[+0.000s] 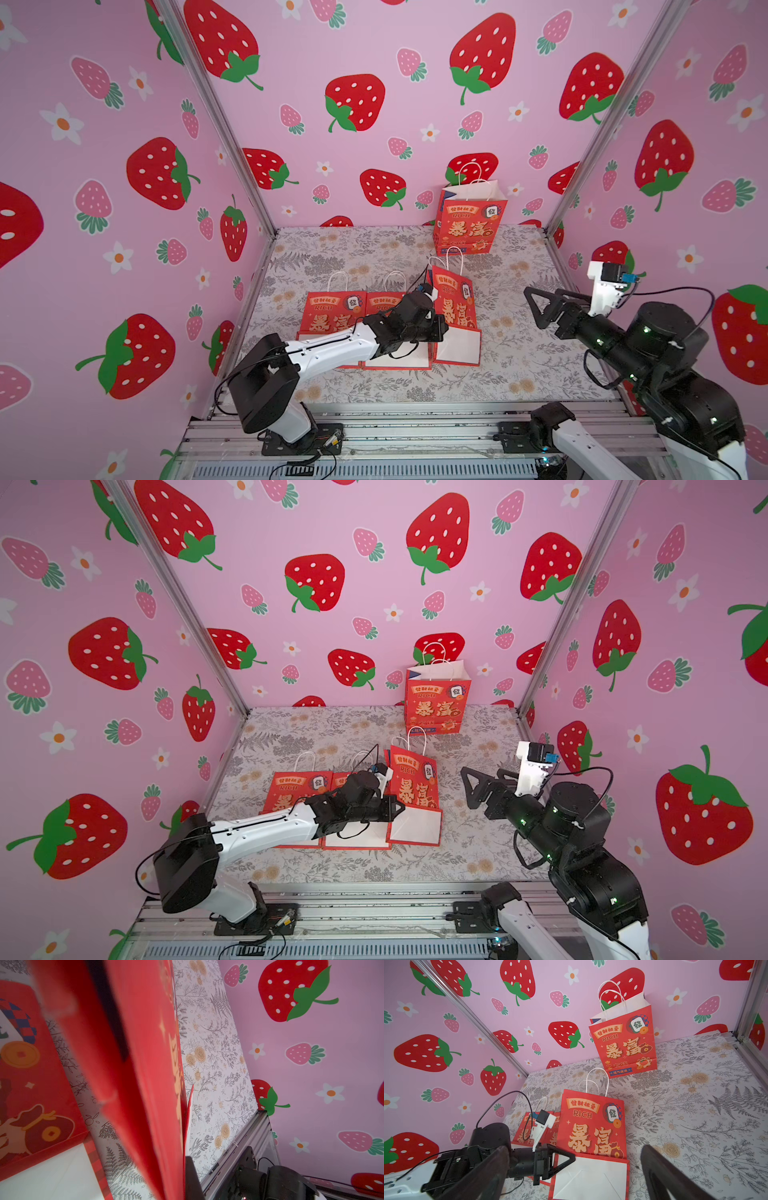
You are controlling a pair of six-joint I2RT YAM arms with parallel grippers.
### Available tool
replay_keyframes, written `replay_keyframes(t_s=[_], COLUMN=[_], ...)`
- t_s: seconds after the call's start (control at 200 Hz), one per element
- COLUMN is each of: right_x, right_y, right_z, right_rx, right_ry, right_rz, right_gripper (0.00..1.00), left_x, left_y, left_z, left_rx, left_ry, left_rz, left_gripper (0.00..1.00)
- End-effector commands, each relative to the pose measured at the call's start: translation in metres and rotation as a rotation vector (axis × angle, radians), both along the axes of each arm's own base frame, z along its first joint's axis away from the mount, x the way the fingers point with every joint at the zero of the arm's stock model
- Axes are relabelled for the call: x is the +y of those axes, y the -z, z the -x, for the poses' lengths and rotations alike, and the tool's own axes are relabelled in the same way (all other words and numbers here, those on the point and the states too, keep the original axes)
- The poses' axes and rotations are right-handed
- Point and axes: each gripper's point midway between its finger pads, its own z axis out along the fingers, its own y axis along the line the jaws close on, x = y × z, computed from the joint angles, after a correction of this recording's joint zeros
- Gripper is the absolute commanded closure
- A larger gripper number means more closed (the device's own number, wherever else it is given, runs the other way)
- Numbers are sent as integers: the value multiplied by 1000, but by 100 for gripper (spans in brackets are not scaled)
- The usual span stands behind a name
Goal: Put away the paper bag
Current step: Place the paper bag at the center of the board.
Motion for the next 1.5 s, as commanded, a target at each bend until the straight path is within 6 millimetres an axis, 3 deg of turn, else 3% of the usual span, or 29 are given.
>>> replay_keyframes(t_s=[0.0, 0.31, 0.74, 0.82, 1.036, 1.286, 1.496], right_x=[-2, -1, 1, 0, 0, -2, 4], right_y=[-1, 3, 9, 11, 16, 19, 43], right_z=[-1, -3, -3, -2, 0, 0, -8], right_rx=[-20, -24, -23, -26, -21, -25, 24], right_ry=[13, 9, 2, 8, 7, 13, 4], right_rz=[-1, -10, -20, -20, -28, -20, -20], right_gripper=[1, 1, 1, 1, 1, 1, 1], left_x=[-21, -43, -32, -30, -22, -8, -6], left_y=[-13, 30, 70, 78, 89, 79, 65], left_z=[-11, -17, -19, -19, -21, -29, -33], left_rx=[-12, 79, 145, 158, 179, 150, 127], left_ry=[-11, 6, -42, -48, -89, -135, -133], left_rz=[88, 47, -46, -63, -99, -117, -119], left_gripper=[100, 100, 100, 95, 62, 41, 20])
